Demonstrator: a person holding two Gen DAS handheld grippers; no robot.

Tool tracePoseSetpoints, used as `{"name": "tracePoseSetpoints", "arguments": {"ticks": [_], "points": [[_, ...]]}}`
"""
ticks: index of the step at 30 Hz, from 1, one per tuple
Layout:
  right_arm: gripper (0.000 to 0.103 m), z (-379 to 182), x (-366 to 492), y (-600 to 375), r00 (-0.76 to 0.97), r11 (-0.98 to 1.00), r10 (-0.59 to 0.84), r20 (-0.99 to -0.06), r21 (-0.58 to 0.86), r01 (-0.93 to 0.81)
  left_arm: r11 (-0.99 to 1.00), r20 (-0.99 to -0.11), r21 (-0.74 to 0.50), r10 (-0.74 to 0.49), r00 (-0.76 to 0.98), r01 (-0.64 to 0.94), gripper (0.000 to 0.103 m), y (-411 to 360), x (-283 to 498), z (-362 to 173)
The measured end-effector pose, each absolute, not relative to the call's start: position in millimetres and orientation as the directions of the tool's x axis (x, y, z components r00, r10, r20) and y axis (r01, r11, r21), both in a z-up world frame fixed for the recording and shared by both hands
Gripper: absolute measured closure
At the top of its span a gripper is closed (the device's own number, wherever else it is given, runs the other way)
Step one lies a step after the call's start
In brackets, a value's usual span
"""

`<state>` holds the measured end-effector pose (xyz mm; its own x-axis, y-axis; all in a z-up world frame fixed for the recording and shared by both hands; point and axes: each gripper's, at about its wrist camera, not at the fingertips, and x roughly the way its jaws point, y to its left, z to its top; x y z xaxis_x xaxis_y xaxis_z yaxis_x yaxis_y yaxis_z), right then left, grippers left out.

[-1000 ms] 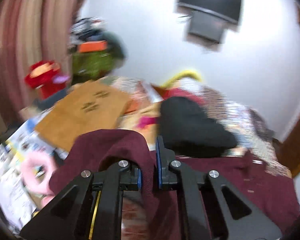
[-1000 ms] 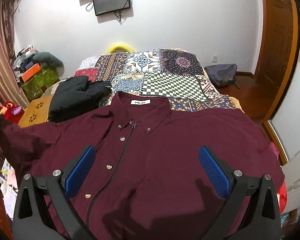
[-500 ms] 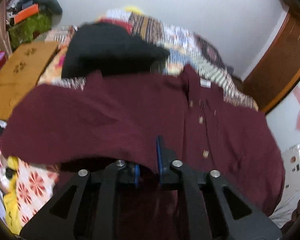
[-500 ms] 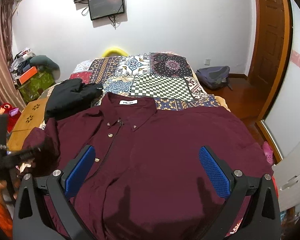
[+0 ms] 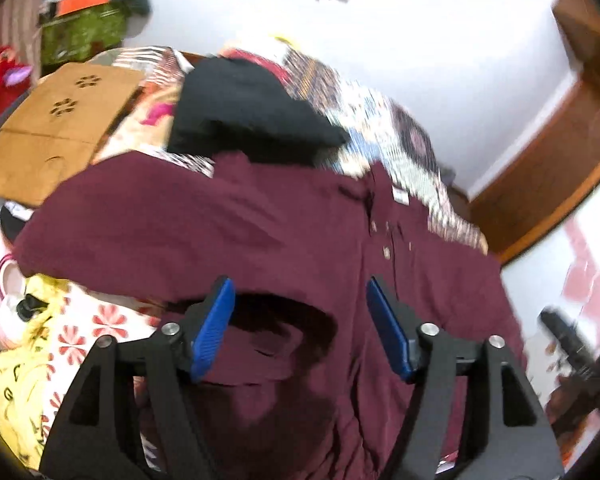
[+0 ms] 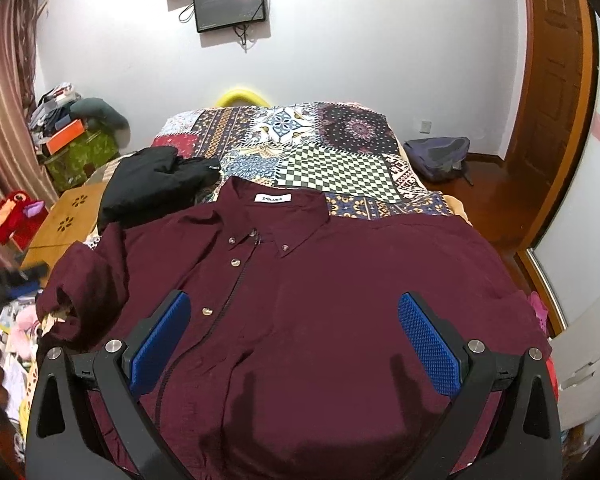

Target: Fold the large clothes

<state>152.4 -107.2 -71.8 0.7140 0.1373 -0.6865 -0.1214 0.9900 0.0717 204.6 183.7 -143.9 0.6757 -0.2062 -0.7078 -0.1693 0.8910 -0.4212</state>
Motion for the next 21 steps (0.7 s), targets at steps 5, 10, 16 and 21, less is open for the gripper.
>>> {"name": "tracePoseSetpoints", "arguments": {"ticks": [5, 10, 16, 21], "points": [[0.0, -76, 154, -99, 0.706, 0.99, 0.13, -0.696, 0.047, -0.136, 0.812, -0.671, -0.503, -0.149, 0.727, -0.297, 0.029, 255, 183, -145], [0.0, -81, 159, -90, 0.697, 0.99, 0.112, -0.709, 0.018, -0.141, 0.695, -0.717, -0.541, -0.088, 0.691, -0.473, 0.029, 319, 162, -181], [0.0, -88, 165, -75, 0.677, 0.985, 0.104, -0.729, -0.02, -0.173, 0.542, -0.721, -0.637, -0.164, 0.674, -0.549, 0.029, 363, 157, -239], [0.0, -93, 171, -64, 0.656, 0.977, 0.115, -0.746, -0.034, -0.209, 0.406, -0.65, -0.748, -0.283, 0.706, -0.526, 0.029, 383, 174, -281]]}}
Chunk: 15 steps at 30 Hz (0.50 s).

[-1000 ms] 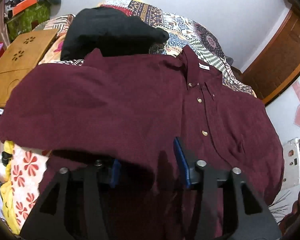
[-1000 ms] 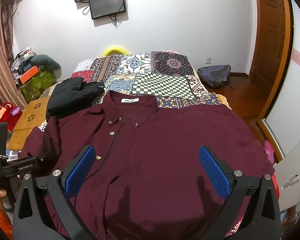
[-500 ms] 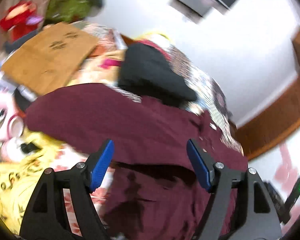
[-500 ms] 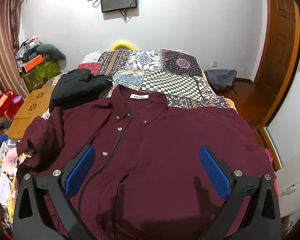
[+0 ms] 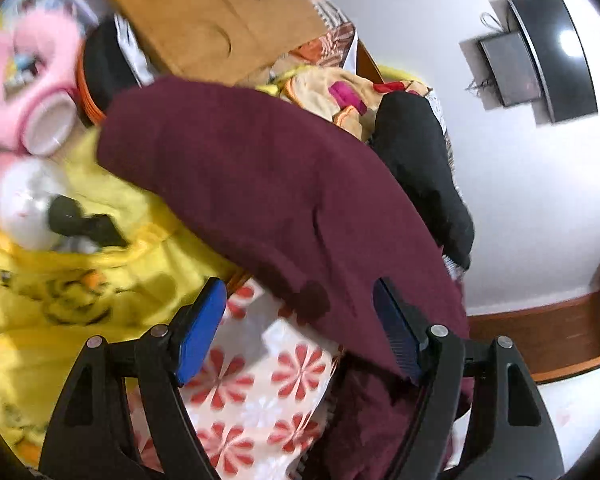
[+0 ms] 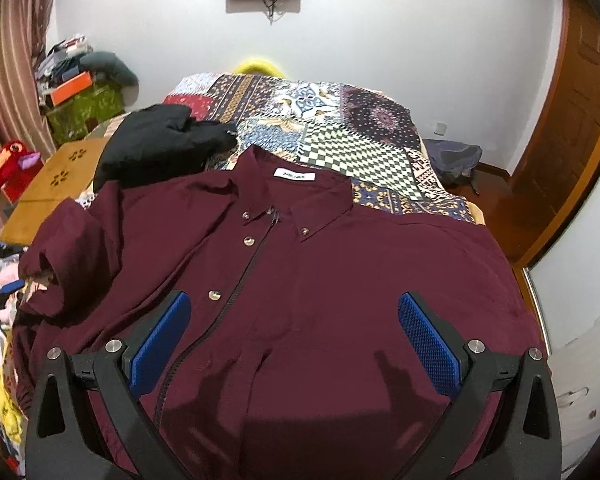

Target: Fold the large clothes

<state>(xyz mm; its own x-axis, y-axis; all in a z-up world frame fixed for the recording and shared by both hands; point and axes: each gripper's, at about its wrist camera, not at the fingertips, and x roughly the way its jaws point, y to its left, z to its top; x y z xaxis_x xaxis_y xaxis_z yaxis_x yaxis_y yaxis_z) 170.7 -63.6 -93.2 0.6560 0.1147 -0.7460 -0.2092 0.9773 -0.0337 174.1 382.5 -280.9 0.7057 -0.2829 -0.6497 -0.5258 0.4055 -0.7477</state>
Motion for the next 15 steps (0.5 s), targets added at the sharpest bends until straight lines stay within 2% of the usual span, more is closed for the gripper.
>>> {"name": "tracePoseSetpoints", "arguments": {"ticks": [3, 5, 8, 10, 11, 13, 15], "points": [[0.0, -94, 173, -63, 0.644, 0.975, 0.136, -0.753, -0.014, -0.222, 0.348, -0.669, -0.739, -0.274, 0.691, -0.577, 0.029, 394, 184, -301], [0.0, -95, 174, -63, 0.642, 0.975, 0.133, -0.755, -0.016, -0.221, 0.336, -0.688, -0.721, -0.251, 0.681, -0.606, 0.035, 401, 190, -308], [0.0, -97, 177, -64, 0.637, 0.977, 0.119, -0.762, -0.023, -0.211, 0.356, -0.7, -0.703, -0.194, 0.688, -0.615, 0.051, 402, 197, -301], [0.0, -98, 178, -67, 0.632, 0.978, 0.121, -0.766, -0.016, -0.206, 0.411, -0.708, -0.679, -0.146, 0.691, -0.608, 0.076, 399, 200, -290], [0.0, -97, 178, -68, 0.632, 0.979, 0.122, -0.765, -0.013, -0.204, 0.453, -0.727, -0.641, -0.098, 0.68, -0.62, 0.083, 396, 203, -279], [0.0, -94, 178, -70, 0.637, 0.979, 0.125, -0.761, -0.007, -0.201, 0.507, -0.708, -0.606, 0.007, 0.706, -0.613, 0.092, 390, 202, -251], [0.0, -91, 177, -75, 0.648, 0.98, 0.127, -0.751, -0.006, -0.199, 0.533, -0.662, -0.62, 0.038, 0.748, -0.576, 0.095, 385, 204, -225]]}}
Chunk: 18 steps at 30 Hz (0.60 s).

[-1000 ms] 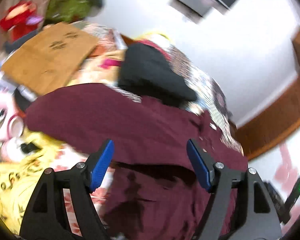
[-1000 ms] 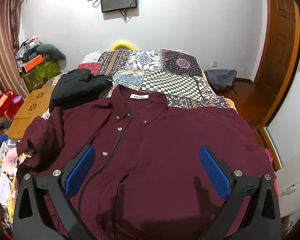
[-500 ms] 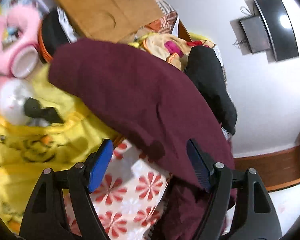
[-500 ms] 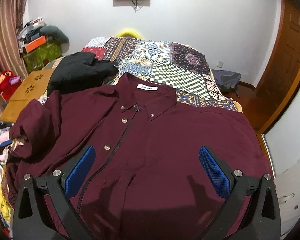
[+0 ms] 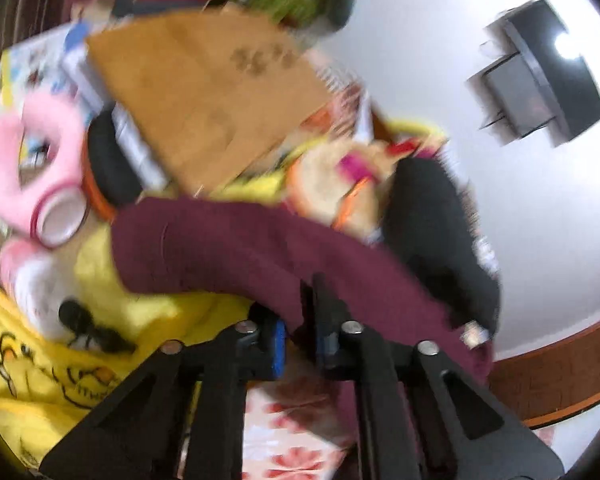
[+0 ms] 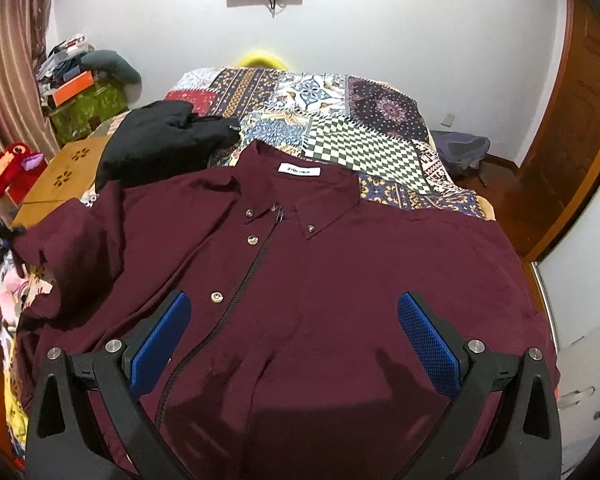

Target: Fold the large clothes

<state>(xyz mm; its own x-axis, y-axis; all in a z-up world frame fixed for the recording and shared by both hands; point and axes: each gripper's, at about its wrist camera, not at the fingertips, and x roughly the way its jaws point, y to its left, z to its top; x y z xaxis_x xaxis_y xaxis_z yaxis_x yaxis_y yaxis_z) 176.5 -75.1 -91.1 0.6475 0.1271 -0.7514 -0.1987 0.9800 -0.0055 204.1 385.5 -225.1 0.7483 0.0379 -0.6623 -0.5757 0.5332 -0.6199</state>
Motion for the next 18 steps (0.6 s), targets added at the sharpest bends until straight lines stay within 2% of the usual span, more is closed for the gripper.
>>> {"name": "tracePoseSetpoints", "arguments": {"ticks": [4, 9, 14, 18], "points": [[0.0, -86, 175, -88, 0.668, 0.984, 0.118, -0.735, -0.004, -0.179, 0.64, -0.587, -0.593, 0.071, 0.807, -0.488, 0.098, 359, 222, -158], [0.0, -76, 176, -107, 0.702, 0.986, 0.134, -0.7, 0.022, -0.166, 0.782, -0.48, -0.539, 0.021, 0.877, -0.314, 0.098, 296, 250, -73], [0.0, -65, 178, -130, 0.744, 0.988, 0.119, -0.658, 0.007, -0.152, 0.865, -0.396, -0.485, -0.089, 0.914, -0.125, 0.099, 205, 279, -6], [0.0, -59, 178, -155, 0.766, 0.993, 0.08, -0.638, -0.015, -0.115, 0.901, -0.385, -0.432, -0.217, 0.897, 0.033, 0.099, 121, 305, 20]]}}
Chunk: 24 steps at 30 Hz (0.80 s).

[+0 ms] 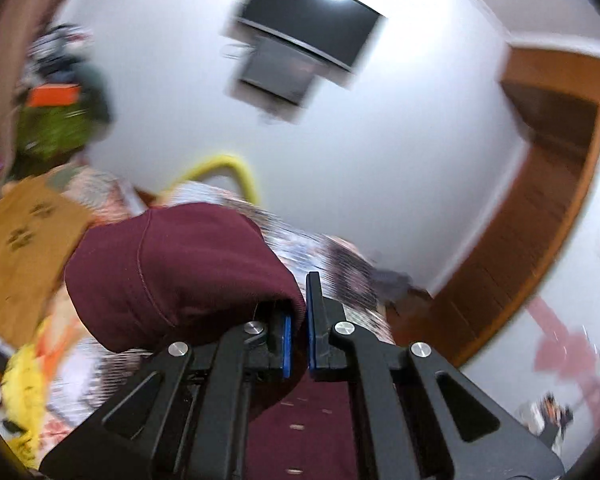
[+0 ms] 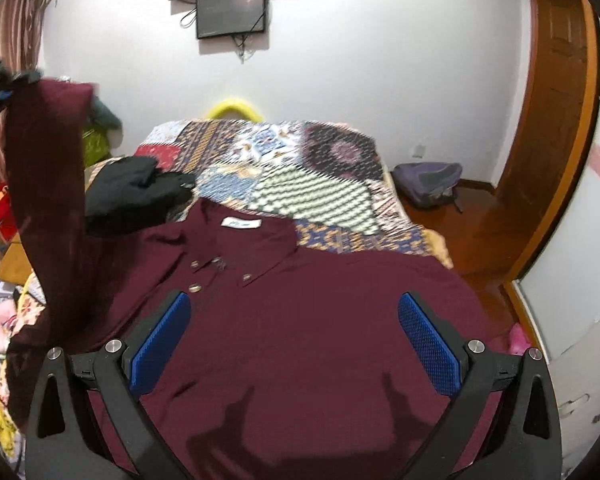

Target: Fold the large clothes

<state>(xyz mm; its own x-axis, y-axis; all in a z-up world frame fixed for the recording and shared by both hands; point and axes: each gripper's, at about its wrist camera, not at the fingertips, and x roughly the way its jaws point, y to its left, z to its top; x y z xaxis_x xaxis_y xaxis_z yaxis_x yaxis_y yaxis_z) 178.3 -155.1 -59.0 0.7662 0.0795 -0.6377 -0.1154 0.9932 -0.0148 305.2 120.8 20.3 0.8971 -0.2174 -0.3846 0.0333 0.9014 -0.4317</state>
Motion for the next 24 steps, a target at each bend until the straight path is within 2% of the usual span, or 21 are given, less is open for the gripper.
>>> {"name": "tracePoseSetpoints", "arguments": {"ticks": [2, 7, 8, 12, 17, 20, 23, 24], "points": [[0.0, -58, 178, -167, 0.771, 0.995, 0.06, -0.633, -0.024, -0.097, 0.904, -0.41, -0.415, -0.287, 0.866, 0.104, 0.099, 80, 320, 19], [0.0, -65, 176, -194, 0.754, 0.998, 0.023, -0.656, -0.031, -0.057, 0.906, -0.555, -0.352, -0.404, 0.727, 0.235, 0.099, -25, 350, -21], [0.0, -68, 176, -199, 0.748, 0.998, 0.017, -0.663, -0.031, -0.051, 0.901, -0.606, -0.349, -0.428, 0.671, 0.259, 0.099, -47, 356, -40], [0.0, -79, 174, -216, 0.719, 0.999, -0.007, -0.695, -0.039, -0.027, 0.886, -0.743, -0.341, -0.458, 0.487, 0.314, 0.099, -98, 362, -98], [0.0, -88, 175, -223, 0.689, 0.999, -0.005, -0.725, -0.037, -0.032, 0.889, -0.839, -0.254, -0.398, 0.37, 0.381, 0.095, -131, 345, -140], [0.0, -90, 177, -218, 0.682, 0.998, 0.006, -0.731, -0.043, -0.055, 0.884, -0.854, -0.239, -0.388, 0.346, 0.401, 0.089, -129, 336, -143], [0.0, -87, 182, -210, 0.691, 0.995, 0.015, -0.723, -0.055, -0.079, 0.891, -0.836, -0.209, -0.377, 0.399, 0.404, 0.071, -114, 320, -128], [0.0, -84, 185, -205, 0.696, 0.994, 0.024, -0.718, -0.056, -0.092, 0.896, -0.827, -0.197, -0.37, 0.423, 0.397, 0.061, -108, 318, -124]]}}
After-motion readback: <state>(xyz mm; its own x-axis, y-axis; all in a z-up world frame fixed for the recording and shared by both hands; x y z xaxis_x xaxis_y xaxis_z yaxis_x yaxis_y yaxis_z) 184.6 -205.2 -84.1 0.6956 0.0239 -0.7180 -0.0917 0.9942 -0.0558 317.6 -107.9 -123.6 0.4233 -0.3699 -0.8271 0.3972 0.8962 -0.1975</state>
